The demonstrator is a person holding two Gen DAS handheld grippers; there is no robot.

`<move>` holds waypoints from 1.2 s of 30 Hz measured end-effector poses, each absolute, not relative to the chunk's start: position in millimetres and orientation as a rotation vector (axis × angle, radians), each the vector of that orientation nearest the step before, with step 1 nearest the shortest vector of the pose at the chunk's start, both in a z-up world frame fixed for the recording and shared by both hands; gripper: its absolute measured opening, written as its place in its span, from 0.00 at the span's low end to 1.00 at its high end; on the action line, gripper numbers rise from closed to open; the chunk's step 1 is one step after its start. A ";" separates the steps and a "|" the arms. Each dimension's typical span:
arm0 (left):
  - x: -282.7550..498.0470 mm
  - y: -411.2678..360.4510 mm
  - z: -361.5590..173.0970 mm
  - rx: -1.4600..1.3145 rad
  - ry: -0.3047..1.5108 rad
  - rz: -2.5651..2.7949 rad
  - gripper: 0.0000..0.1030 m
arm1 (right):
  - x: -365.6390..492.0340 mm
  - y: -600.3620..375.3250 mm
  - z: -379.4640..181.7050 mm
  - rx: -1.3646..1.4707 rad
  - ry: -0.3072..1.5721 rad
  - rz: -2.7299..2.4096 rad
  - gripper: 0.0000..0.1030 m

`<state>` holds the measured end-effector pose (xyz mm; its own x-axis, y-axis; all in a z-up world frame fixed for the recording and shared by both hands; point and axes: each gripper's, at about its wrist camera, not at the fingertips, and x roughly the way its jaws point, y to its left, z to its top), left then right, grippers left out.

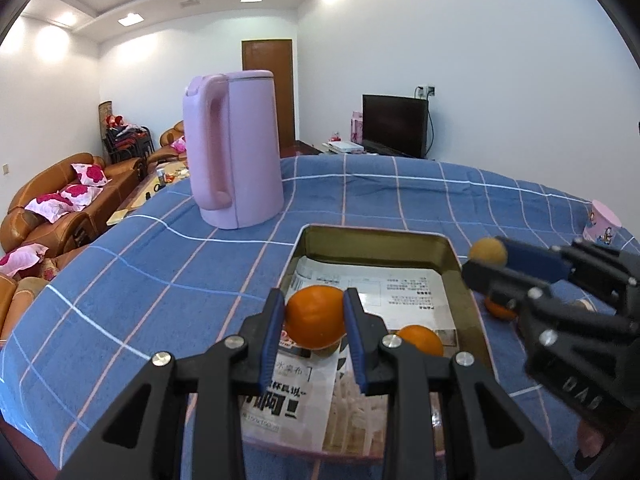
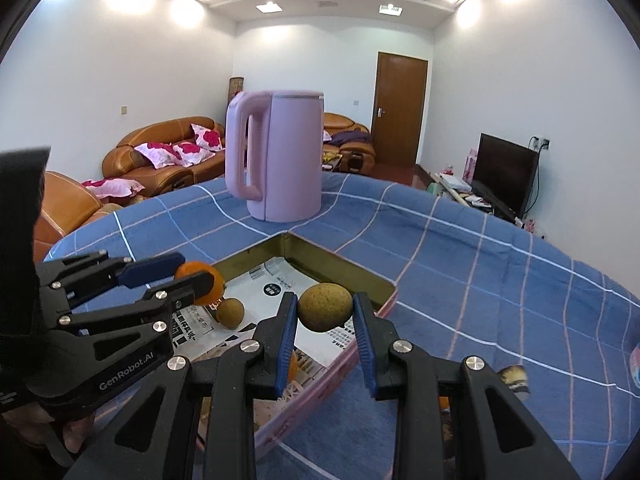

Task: Organize fruits
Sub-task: 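Carry the orange in the left tool over the tin while the right tool carries the kiwi there, then open the right tool to drop the kiwi into the tin while the left tool releases the orange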

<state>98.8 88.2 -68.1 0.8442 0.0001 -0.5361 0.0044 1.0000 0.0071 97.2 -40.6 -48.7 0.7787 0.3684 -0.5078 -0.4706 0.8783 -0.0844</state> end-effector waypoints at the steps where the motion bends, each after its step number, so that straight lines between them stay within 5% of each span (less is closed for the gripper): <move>1: 100.0 88.2 -68.2 0.009 0.569 -0.004 0.31 | 100.2 -38.4 -51.1 -0.213 0.511 0.459 0.29; 36: 133.9 75.4 -75.1 0.060 0.694 -0.027 0.31 | 131.1 -30.1 -77.3 -0.199 0.625 0.480 0.29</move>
<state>133.9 75.4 -75.1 0.7685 -0.0050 -0.6399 0.0447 0.9979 0.0459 131.1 -30.1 -77.3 0.7062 0.3701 -0.6036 -0.4876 0.8723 -0.0356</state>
